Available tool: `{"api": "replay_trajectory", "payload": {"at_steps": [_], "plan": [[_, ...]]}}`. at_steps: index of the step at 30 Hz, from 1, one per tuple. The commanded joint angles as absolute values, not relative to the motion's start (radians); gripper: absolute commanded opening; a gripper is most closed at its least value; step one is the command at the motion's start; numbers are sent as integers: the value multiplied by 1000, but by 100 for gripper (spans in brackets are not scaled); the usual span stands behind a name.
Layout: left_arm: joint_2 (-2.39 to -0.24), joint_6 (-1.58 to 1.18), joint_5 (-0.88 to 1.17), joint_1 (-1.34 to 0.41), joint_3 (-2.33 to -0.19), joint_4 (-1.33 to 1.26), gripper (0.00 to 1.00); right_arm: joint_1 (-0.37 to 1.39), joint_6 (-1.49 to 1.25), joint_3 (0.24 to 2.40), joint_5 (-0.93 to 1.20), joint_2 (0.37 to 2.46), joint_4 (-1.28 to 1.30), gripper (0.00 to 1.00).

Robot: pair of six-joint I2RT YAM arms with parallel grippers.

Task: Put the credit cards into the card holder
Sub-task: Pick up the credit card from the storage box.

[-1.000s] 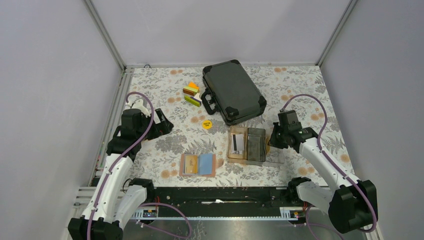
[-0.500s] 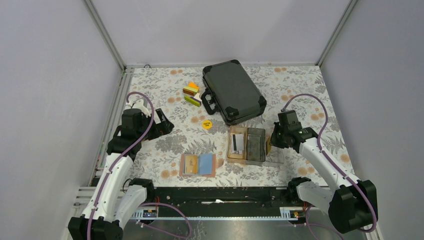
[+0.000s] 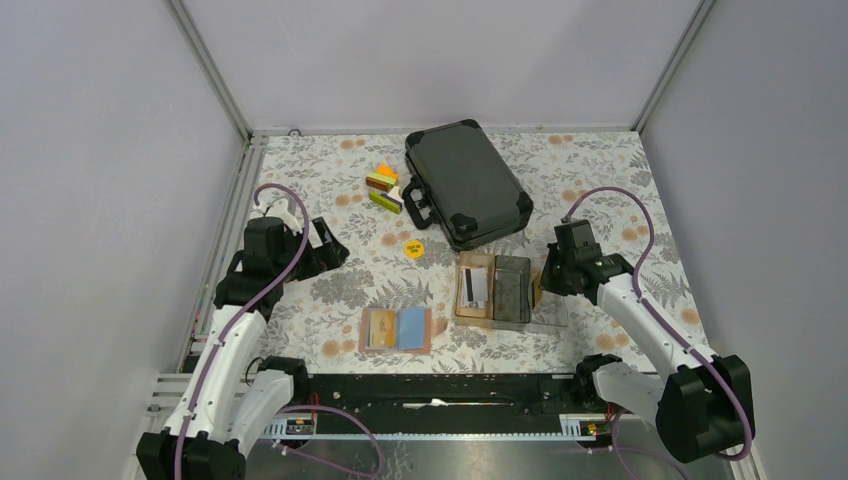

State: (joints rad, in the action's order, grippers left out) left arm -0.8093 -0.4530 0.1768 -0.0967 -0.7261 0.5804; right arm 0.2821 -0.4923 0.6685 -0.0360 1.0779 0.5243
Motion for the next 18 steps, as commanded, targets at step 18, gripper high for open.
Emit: {"api": "replay_trajectory", "payload": {"at_steps": [18], "plan": [[-759,-603,206,-387,-701,323,99,279,-448,847,-51,919,612,0]]}}
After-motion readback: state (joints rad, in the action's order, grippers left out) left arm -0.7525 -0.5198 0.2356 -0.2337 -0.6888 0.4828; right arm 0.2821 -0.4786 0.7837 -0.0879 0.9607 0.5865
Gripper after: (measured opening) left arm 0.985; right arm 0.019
